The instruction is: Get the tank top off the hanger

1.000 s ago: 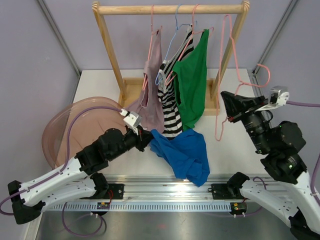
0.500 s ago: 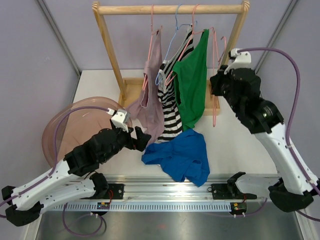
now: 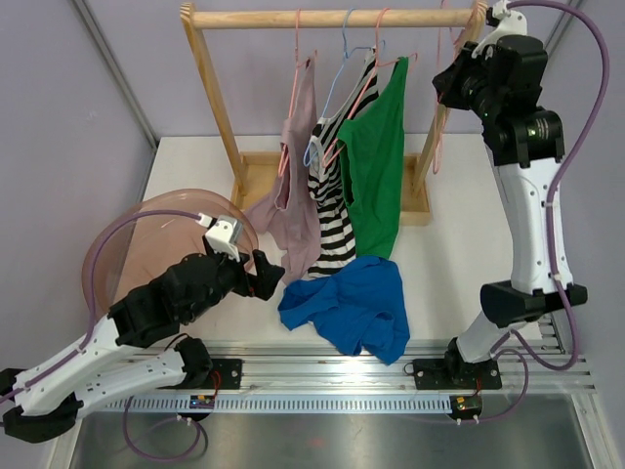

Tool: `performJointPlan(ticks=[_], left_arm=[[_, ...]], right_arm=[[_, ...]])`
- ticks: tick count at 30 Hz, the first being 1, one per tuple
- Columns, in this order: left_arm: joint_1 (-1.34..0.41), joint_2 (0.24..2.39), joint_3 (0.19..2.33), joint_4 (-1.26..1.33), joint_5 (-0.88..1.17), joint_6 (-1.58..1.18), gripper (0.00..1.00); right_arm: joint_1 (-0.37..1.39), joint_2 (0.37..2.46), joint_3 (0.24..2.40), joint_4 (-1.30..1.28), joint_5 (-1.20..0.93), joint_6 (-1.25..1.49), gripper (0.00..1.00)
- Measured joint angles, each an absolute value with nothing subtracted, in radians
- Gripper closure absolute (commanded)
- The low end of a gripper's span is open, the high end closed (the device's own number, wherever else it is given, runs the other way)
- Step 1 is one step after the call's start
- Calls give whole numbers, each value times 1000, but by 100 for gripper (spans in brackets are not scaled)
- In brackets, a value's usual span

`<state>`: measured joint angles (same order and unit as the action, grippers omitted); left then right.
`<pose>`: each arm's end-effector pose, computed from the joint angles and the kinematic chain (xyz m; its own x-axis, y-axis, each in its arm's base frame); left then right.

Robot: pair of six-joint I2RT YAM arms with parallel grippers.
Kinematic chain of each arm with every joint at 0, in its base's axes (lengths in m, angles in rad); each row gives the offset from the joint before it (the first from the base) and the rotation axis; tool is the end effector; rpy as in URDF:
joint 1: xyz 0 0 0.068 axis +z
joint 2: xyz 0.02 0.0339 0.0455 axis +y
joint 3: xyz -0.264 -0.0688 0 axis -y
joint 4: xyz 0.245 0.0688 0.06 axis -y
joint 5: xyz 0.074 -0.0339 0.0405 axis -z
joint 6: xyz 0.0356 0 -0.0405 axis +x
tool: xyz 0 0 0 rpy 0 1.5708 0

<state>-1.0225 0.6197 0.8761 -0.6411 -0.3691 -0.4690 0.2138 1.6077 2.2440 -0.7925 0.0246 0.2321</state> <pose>0.0768 -0.1010 0.3468 -0.4555 -0.0630 -0.8880 0.4661 0.8330 -0.2982 0.2928 0.0627 0.5541 -0.1913 0.1938 -0.9622 -0.1483 0.9633 0.2235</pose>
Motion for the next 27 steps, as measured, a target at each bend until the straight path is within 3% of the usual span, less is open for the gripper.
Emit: performJointPlan(ticks=[6,12,13,14,16,18,19,20,22,27], left_arm=[[-1025,651,876,-642,-378,-469,1],[-1027,678,876,-637,-371,-468,1],[-1027,684,876,-632,-367,-468,1],[-1028,692,876,-626,-360,-468,1],[-1031,713,876,-604,-341,-468,1],[-1044,752,876,-568,-324,-468,1],[-1053,774,876,-550,-316,-468,1],[-1065,802,876,-529,-310,-467,1],[-1087,857,876,-496,-301,-466,1],[-1149,993,875,-401,-287,-448,1]], right_arm=[[142,1840,2489,-885,-85,234,100],[124,1877,2460,-918,-125,242,96],[123,1869,2440,-918,-126,244,87],[123,1860,2420,-911,-126,247,63],[123,1846,2397,-911,-126,256,48],[123,1834,2384,-910,-126,258,25],[123,1827,2378,-911,-126,260,21],[123,1813,2359,-905,-127,259,5],[123,1768,2303,-898,-130,263,1],[123,1563,2076,-850,-146,264,0]])
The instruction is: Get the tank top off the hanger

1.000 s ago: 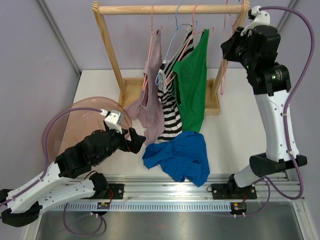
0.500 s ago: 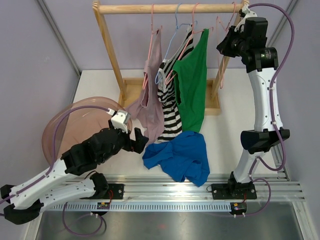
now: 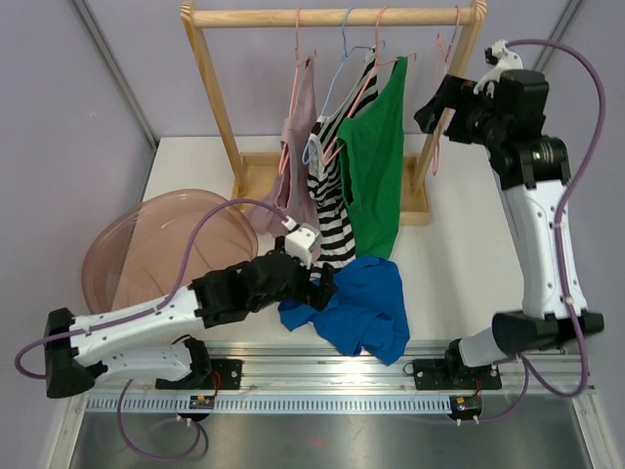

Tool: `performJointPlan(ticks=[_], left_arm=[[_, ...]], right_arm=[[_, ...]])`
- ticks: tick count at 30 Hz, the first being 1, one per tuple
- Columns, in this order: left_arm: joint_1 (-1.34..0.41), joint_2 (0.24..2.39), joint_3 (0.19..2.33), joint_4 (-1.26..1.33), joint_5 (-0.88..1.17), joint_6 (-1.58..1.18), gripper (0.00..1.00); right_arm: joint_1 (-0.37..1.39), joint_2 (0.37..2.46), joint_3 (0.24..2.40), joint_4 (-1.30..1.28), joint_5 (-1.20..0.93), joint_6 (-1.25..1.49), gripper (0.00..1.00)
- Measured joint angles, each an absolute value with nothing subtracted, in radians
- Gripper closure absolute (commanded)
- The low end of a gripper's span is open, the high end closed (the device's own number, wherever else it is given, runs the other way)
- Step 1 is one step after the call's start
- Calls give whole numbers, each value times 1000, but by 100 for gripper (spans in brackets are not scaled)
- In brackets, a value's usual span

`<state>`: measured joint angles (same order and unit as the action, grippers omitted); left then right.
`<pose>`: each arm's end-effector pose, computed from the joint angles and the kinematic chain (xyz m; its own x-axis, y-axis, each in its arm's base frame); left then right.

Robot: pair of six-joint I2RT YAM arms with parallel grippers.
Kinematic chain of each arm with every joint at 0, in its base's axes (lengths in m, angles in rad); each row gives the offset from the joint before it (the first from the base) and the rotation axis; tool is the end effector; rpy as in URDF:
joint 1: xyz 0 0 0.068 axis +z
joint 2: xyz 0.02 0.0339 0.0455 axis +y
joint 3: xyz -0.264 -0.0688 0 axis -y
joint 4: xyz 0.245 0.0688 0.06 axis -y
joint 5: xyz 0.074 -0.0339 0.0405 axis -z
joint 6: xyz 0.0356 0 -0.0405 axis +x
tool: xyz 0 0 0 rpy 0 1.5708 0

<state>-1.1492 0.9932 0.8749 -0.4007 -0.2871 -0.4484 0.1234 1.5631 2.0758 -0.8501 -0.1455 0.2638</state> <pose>0.0993 -0.1967 0.3117 -0.5187 0.1404 -0.8434 0.6099 0.7520 -0.2499 0.3021 0.0427 0.5138 -0.3843 0.2123 -0.8985 -0.1630 0.9423 0.2924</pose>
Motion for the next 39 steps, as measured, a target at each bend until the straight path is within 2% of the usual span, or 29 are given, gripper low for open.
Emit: performJointPlan(ticks=[5,8,14,24,25,26,29,30,32,33,34,39], left_arm=[[-1216,1207,908,-309,-276,-422,1],[-1250,1362,977,-298,-272,-406,1],[-1296,1575,1096,-279,-265,-393,1],[-1306,1792,1113,-290,-262,-470,1],[-1306,1803,1109,-288,-262,-479,4],[-1306,1809,1102,-279,-261,-489,8],[-1307,1812,1089,-250,-255,-514,43],[-1307,1812,1085,-240,-252,-524,66],[-1309,1812,1080,-228,-247,-525,84],[-1309,1812,1079,-221,-247,-530,97],[-1309,1811,1079,-218,-249,-530,100],[-1311,1779,1065,-253,-270,-533,100]], right_arm=[[123,1180,1642,-697,-152,279,0],[123,993,1482,-671,-137,283,1],[123,798,1364,-676,-68,276,0],[123,709,1283,-675,-66,277,0],[123,709,1283,-672,-70,278,1],[123,709,1282,-669,-73,278,0],[123,709,1273,-659,-83,282,0],[123,710,1269,-655,-95,283,0],[123,711,1267,-654,-101,284,1],[123,711,1267,-654,-105,285,1],[123,711,1267,-654,-107,285,1],[123,710,1267,-651,-109,285,1]])
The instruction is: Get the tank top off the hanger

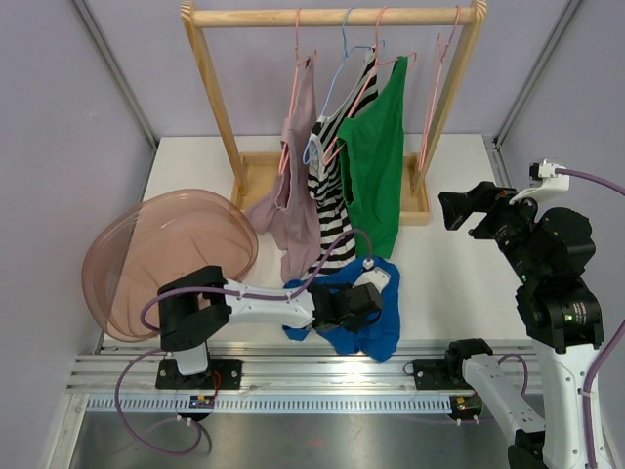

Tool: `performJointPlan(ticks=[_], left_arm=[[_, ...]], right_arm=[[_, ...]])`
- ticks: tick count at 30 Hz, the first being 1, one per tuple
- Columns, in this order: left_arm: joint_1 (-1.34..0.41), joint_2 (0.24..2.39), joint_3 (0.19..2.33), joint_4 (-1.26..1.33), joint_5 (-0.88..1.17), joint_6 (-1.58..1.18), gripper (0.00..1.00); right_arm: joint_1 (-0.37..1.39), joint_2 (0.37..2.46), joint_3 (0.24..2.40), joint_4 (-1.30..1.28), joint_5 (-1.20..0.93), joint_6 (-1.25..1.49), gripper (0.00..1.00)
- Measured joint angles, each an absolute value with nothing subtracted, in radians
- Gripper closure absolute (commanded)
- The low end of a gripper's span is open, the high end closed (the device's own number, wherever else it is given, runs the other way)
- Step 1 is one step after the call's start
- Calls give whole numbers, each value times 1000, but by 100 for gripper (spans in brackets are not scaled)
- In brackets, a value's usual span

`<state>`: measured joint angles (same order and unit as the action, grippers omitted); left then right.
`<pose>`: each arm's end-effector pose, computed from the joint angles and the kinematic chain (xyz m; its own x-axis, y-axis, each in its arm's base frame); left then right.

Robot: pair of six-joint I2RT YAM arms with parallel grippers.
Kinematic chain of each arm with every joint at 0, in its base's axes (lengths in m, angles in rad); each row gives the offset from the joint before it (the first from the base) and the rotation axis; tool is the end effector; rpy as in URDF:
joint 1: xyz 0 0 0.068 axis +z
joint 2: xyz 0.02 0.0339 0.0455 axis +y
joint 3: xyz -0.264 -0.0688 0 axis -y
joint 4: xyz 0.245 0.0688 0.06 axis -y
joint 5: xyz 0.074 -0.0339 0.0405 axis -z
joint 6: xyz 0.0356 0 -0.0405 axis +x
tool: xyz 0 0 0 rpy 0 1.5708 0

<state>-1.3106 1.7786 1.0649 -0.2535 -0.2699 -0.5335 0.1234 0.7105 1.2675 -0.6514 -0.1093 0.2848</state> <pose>0.1019 -0.3459 0.1676 -0.6362 0.4846 -0.6004 0.6607 0.7440 -0.0996 0.1038 0.0168 0.4558 -0.1544 0.2623 -0.9526 -0.1946 0.9372 0.2896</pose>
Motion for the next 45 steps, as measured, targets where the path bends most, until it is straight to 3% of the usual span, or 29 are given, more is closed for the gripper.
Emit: performJointPlan(ticks=[10,20,33,45], left_arm=[[-1323,1445,1078,-567,-558,-558,100],[-1266,1272,1336,-1021,-914,-633,100],[-859,1124,1665,-1122,-960,-461,100],[-422,1113,1639,-1119,-820,-392,100]], right_arm=[[123,713,1267,-651,-115,284,0],[123,726,1275,-651,-115,284,0],[123,780,1305,-649,-118,284,1],[123,807,1344,-636,-108,294,0]])
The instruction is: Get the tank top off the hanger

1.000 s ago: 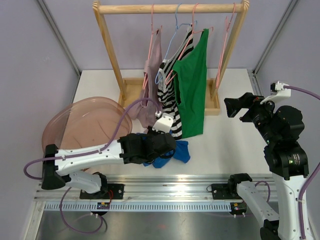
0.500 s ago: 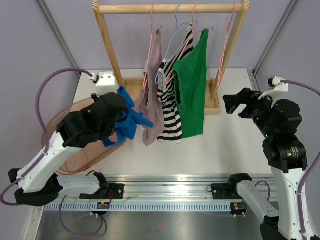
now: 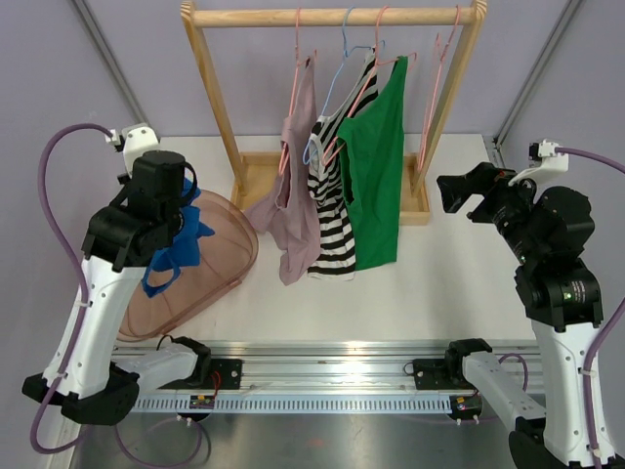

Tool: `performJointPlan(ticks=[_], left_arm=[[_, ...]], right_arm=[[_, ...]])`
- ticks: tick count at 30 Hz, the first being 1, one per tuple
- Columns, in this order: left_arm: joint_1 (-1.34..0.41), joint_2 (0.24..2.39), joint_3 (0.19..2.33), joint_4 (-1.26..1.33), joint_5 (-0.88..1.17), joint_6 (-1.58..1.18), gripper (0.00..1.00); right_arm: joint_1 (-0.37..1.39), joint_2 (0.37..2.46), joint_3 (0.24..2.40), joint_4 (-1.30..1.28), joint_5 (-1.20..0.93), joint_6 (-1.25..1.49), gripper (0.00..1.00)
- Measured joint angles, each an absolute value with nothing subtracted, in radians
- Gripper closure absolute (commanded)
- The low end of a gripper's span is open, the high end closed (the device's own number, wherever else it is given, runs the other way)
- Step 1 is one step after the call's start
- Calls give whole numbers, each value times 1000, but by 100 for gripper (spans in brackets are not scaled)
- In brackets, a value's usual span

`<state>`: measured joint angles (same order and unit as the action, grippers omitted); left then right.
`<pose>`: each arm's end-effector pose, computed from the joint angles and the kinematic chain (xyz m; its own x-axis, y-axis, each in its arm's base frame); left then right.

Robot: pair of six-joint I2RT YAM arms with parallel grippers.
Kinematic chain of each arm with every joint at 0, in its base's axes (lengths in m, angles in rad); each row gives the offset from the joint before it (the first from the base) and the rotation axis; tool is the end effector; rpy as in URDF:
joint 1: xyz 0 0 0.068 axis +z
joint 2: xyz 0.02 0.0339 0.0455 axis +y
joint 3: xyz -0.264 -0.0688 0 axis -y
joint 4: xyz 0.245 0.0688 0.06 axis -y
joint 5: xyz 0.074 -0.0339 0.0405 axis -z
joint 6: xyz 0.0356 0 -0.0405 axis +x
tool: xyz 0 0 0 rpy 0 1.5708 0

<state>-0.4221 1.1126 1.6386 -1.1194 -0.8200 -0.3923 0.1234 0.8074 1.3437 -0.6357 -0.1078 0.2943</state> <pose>0.1625 -0.0445 0.4702 -0.3668 -0.1212 -0.9224 -0.4477 0.8921 0.0608 0.1248 0.0193 0.4701 -0.1606 0.2707 -0.9492 -0.1902 0.9351 0.2989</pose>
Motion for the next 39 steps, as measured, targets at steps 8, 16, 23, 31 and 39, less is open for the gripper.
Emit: performJointPlan(ticks=[8,16,23,31,39], left_arm=[[-184,1092,1374,-1052,-650,-390,11],[-131,1055,1317,-994,-542,-398,1],[-150,908,1217,-920,-282,-376,1],[-297,826,1068,-824,-158,-375,1],[-305,799,1013,-766,-113,-374,1]], right_arm=[[123,817,1346,-454,-306,367,0],[136,1106,1588,-463,-405,450,1],[350,1387,1866,-630,-199,426,10],[537,1643,2206,-764,187,374,12],[581,1924,2585,-882,445,291,21]])
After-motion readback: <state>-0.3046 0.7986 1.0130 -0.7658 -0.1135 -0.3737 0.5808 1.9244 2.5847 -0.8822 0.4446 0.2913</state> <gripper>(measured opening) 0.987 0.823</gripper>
